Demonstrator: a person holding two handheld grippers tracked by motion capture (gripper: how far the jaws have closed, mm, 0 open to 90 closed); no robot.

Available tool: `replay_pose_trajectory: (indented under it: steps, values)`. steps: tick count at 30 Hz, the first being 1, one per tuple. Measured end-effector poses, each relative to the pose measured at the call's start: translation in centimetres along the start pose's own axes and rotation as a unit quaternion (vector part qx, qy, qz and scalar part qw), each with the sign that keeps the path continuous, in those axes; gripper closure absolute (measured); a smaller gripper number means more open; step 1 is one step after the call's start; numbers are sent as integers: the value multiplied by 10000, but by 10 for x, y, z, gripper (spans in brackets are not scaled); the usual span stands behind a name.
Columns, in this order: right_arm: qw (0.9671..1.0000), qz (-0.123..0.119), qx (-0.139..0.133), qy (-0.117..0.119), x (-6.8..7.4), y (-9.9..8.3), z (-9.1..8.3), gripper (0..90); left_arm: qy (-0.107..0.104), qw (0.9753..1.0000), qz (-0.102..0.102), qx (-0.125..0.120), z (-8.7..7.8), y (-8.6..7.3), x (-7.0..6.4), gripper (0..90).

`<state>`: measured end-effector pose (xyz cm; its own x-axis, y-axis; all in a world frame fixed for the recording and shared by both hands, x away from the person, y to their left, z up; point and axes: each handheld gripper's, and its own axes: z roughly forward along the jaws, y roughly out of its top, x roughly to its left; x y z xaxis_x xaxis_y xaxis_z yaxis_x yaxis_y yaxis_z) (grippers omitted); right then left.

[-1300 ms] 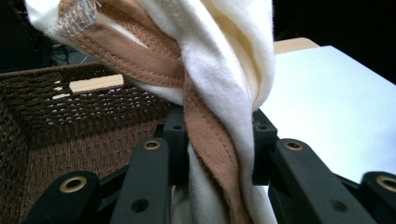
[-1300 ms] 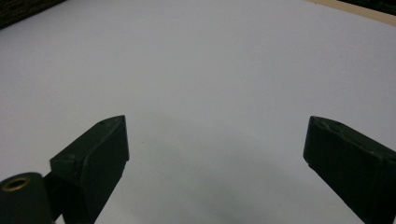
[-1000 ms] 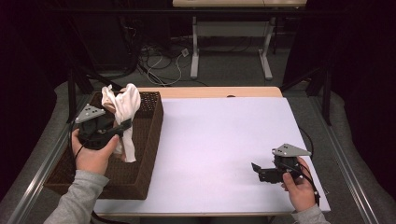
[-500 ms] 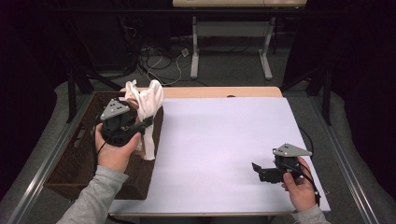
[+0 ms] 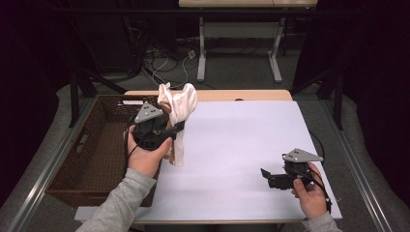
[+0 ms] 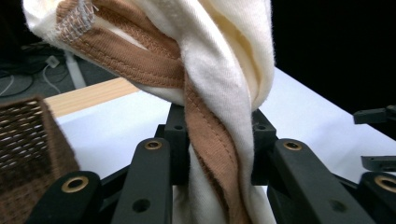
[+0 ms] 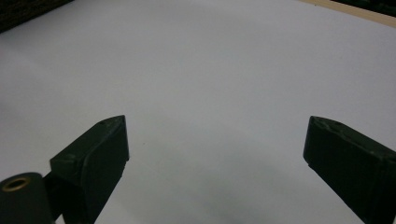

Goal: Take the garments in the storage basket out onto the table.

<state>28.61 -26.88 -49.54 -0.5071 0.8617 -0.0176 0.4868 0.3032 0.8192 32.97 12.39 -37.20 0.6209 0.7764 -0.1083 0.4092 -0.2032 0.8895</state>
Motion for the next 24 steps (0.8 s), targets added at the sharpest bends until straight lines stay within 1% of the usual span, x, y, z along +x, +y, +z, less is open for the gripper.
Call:
replay_pose_trajectory:
  steps: [4,6,10,13,14,15,18,20,24]
  values:
    - [10000,19,12,-2,0,0,-1,65,-103,9999,85,1,8,1,-9,690]
    - [10000,12,4,-2,0,0,-1,65,-161,9998,82,1,13,2,-13,690]
    - [10000,15,-23,9,0,0,0,65,-234,9996,144,49,23,1,-21,690]
    - [10000,78,5,44,0,0,-1,65,-311,9994,146,51,30,1,-27,690]
    - [10000,58,-3,48,0,0,0,65,-324,9994,139,47,32,1,-29,690]
    - [9999,120,11,62,0,0,0,65,-333,9993,148,35,35,1,-30,690]
    - [10000,73,-9,59,-1,-1,0,65,-399,9990,172,45,42,0,-36,690]
    - [9999,95,-7,59,-1,-1,0,65,-464,9987,182,65,47,-1,-40,690]
    - [10000,76,-16,35,-1,-1,-1,65,-575,9982,150,53,57,-3,-48,690]
